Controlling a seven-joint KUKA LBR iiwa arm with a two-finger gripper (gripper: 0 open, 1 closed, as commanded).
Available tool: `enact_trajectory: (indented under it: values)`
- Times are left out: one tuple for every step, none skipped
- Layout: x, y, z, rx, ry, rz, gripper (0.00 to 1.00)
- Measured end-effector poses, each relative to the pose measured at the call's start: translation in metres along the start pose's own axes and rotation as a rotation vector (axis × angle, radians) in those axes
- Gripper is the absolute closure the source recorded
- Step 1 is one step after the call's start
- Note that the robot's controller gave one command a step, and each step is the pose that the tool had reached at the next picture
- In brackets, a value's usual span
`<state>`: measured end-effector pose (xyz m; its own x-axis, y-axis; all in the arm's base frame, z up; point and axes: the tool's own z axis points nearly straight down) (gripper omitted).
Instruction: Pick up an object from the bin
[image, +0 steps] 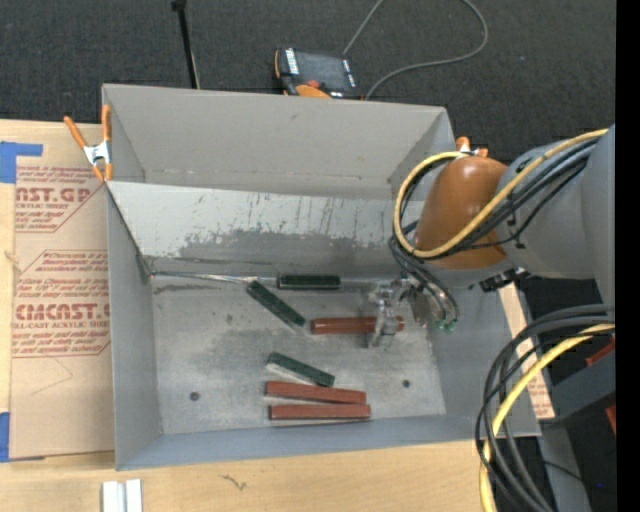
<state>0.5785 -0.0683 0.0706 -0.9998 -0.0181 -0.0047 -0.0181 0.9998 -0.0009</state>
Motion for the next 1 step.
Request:
enact_trajectory:
  values:
    - [0.0053, 0.0, -0.1724, 0.001, -0.007, 0.017, 1.0]
